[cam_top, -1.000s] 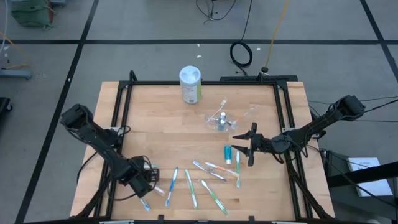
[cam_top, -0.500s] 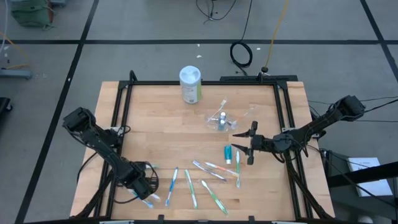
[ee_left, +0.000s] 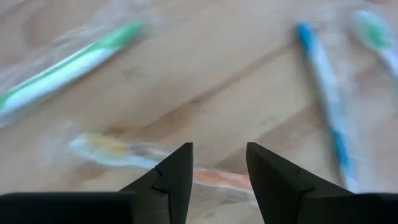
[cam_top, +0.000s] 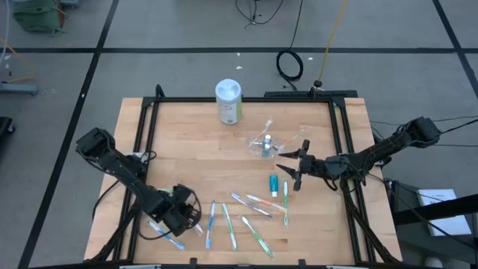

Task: Pick & Place toothbrushing station
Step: Put the orange toothbrush into the transparent organizer

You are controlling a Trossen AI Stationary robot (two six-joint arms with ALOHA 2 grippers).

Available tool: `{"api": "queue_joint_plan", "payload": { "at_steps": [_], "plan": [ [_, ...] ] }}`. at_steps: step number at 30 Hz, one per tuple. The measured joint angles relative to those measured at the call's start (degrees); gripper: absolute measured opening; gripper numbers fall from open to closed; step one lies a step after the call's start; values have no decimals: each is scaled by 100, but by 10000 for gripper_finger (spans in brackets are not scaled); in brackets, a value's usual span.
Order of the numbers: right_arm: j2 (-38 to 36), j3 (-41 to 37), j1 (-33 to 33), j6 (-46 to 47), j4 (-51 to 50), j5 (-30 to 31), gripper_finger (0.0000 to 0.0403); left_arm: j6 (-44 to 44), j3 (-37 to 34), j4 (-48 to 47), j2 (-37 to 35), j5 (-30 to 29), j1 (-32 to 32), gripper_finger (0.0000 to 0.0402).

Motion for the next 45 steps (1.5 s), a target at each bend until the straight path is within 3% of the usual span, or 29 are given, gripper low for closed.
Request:
{"api": "queue_joint_plan", "payload": {
  "at_steps": [3, 7, 12, 17, 21, 28, 32, 37, 41, 45],
  "plan": [
    [0, 0, -57, 0, 1, -3, 171, 402, 195, -116, 0, 4, 136, 154],
    [0, 0, -121, 0, 0, -3, 171, 203, 461, -475, 0, 365, 299, 154],
    [0, 0, -128, 0, 0, -4, 171, -1501, 507, -788, 10, 1300, 241, 154],
    [0, 0, -128, 2, -2, -5, 171, -3213, 218, -805, 13, 997, 13, 154],
    [0, 0, -128, 2, -2, -5, 171, -3759, -62, -753, 17, 721, -35, 154],
    [0, 0, -128, 2, -2, -5, 171, -3956, -485, -508, 16, 574, -1, 153],
    [0, 0, -128, 2, -1, -6, 171, -3720, -641, -188, -4, 405, -12, 125],
    [0, 0, -128, 2, -2, -7, 171, -3259, -663, -33, 3, -38, -15, 53],
    [0, 0, -128, 2, -5, -7, 171, -2797, -685, 250, 39, -1165, 60, 10],
    [2, 0, -128, 4, -57, -7, 171, -1442, -685, 1199, -13, -2565, 224, 21]
  ]
}}
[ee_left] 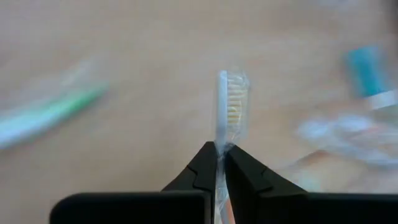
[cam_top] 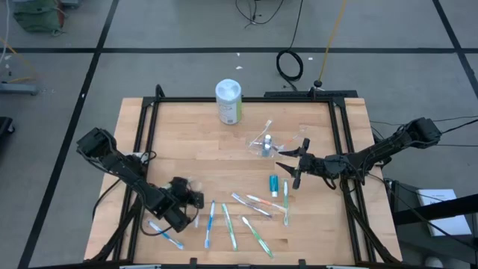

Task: Pick & Place toothbrushing station
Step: Put the orange toothbrush into the transparent organizer

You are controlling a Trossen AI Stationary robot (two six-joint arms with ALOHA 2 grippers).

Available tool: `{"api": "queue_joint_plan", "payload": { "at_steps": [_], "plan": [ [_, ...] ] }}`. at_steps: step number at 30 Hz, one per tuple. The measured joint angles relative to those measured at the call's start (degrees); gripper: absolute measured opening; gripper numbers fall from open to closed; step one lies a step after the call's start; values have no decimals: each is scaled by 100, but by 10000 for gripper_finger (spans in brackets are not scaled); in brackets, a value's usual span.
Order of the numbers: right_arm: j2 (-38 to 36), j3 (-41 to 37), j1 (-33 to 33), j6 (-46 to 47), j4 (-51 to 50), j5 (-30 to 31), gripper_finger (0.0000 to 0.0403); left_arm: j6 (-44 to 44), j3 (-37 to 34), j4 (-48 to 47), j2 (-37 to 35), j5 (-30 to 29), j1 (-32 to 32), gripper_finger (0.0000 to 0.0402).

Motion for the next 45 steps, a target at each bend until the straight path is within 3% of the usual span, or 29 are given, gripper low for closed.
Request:
{"api": "queue_joint_plan", "payload": {
  "at_steps": [4, 9, 15, 19, 26, 33, 36, 41, 45],
  "plan": [
    [0, 0, 0, 2, -232, 0, 171, 2276, 223, 840, -143, -921, 340, 21],
    [24, 2, 6, 449, -540, -6, 171, 6125, 456, 2756, -136, -1607, 987, 6],
    [24, 2, 11, 1175, -761, -920, 171, 10108, 456, 5747, -131, -265, 1910, 28],
    [24, 2, 15, 1884, -1136, -1731, 171, 11685, 459, 6840, -134, 547, 2537, 13],
    [128, 2, 276, 2880, -1685, -2068, 171, 12181, 456, 7913, 243, 1958, 3726, 15],
    [613, 0, 520, 3003, -1358, -2068, 171, 12123, 456, 9674, 1293, 2113, 4532, 10],
    [784, 0, 518, 3005, -1330, -2063, 171, 12294, 508, 10537, 1754, 2457, 4769, 13],
    [914, 0, 490, 3005, -1318, -2057, 171, 11748, 579, 10467, 2221, 2594, 4926, 5],
    [925, 0, 490, 3005, -1316, -2055, 171, 11595, 581, 10093, 2251, 2550, 4929, 27]
  ]
}}
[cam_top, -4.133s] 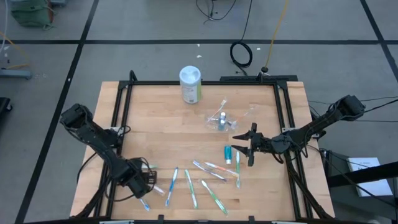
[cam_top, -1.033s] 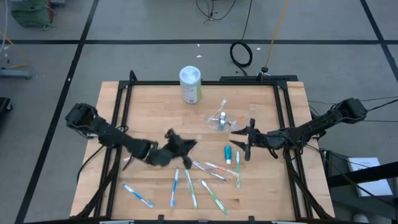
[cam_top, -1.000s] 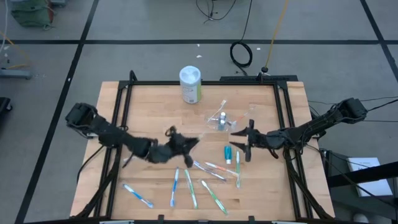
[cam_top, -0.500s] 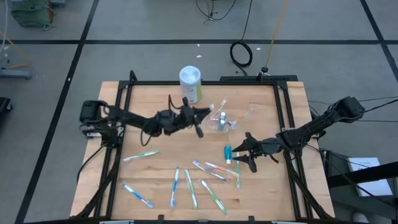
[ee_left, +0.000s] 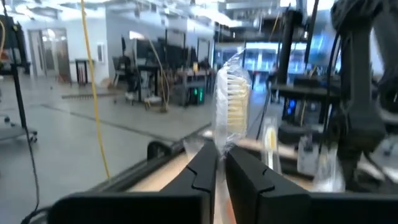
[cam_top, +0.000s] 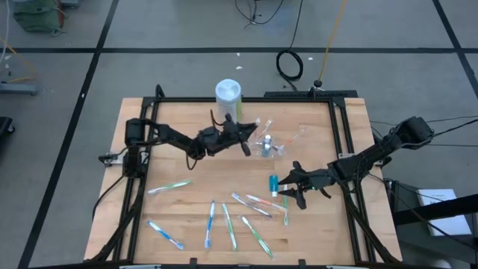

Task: Pick & Place toothbrushing station
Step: Put the orange toothbrush into the transparent organizer

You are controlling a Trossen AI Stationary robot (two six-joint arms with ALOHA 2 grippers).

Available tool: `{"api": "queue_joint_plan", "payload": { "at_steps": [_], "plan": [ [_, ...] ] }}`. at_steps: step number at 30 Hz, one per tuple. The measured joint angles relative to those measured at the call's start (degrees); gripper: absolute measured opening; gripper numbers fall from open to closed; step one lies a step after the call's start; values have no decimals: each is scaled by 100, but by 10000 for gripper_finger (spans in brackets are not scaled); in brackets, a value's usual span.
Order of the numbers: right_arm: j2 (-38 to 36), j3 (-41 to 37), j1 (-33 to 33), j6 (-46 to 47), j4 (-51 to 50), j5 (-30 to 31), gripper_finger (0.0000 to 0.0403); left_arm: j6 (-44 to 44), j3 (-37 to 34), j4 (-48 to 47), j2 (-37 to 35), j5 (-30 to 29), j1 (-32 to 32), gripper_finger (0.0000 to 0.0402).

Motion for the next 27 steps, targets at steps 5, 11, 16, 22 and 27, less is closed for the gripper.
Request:
{"api": "queue_joint_plan", "payload": {
  "at_steps": [5, 11, 16, 22, 27],
  "plan": [
    [0, 0, 0, 0, 0, 0, 171, -296, 2, -603, 3, -7, -39, 56],
    [0, 0, 0, 1, 0, 1, 171, -730, 2, -1219, 6, -22, -42, 61],
    [0, 0, 0, 0, 0, 2, 171, -453, 2, -1301, 4, 3, -51, 62],
    [0, 0, 3, 2, -1, 2, 171, -470, 20, -1538, -147, 26, -52, 69],
    [0, 0, 9, 2, -2, 4, 171, -493, 86, -2006, -263, 25, -75, 120]
  ]
}}
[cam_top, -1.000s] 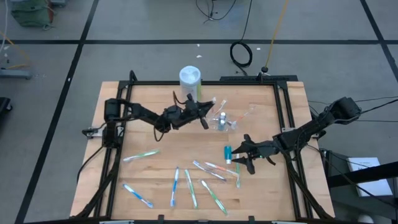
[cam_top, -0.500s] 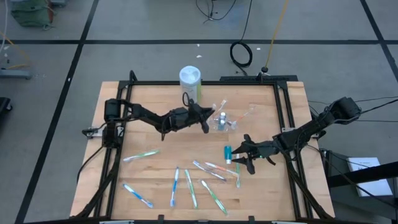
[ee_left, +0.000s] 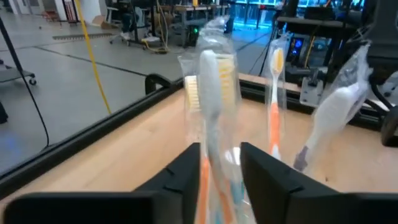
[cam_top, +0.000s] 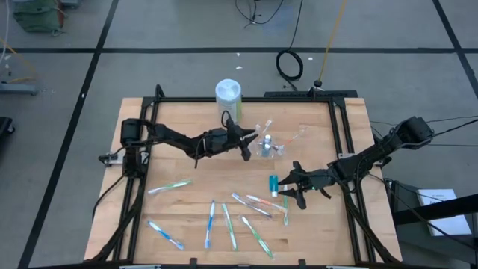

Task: Pick & Place toothbrushing station
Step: Put the orange toothbrush into the transparent organizer, then put the green toothbrush into the transparent organizer

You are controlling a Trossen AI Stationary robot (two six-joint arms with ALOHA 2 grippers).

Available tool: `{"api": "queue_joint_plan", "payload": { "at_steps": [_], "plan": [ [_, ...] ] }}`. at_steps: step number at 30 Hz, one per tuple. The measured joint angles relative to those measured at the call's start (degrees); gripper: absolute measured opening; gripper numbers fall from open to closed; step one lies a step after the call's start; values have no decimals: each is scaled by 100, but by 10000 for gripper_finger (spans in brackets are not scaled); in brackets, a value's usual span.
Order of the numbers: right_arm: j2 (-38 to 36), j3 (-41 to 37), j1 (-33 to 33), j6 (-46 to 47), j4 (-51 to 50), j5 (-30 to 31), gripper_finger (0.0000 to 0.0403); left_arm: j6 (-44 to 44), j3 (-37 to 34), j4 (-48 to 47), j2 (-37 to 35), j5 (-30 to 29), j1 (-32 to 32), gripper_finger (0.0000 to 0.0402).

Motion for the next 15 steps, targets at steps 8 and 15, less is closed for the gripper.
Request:
{"api": "queue_joint_plan", "payload": {
  "at_steps": [8, 15],
  "plan": [
    [0, -7, 2, 159, 0, -2, 171, -110, 36, -744, -484, -318, -241, 192],
    [61, -8, 48, 140, 123, 333, 171, -94, 42, -2694, -1748, -503, -479, 195]
  ]
}}
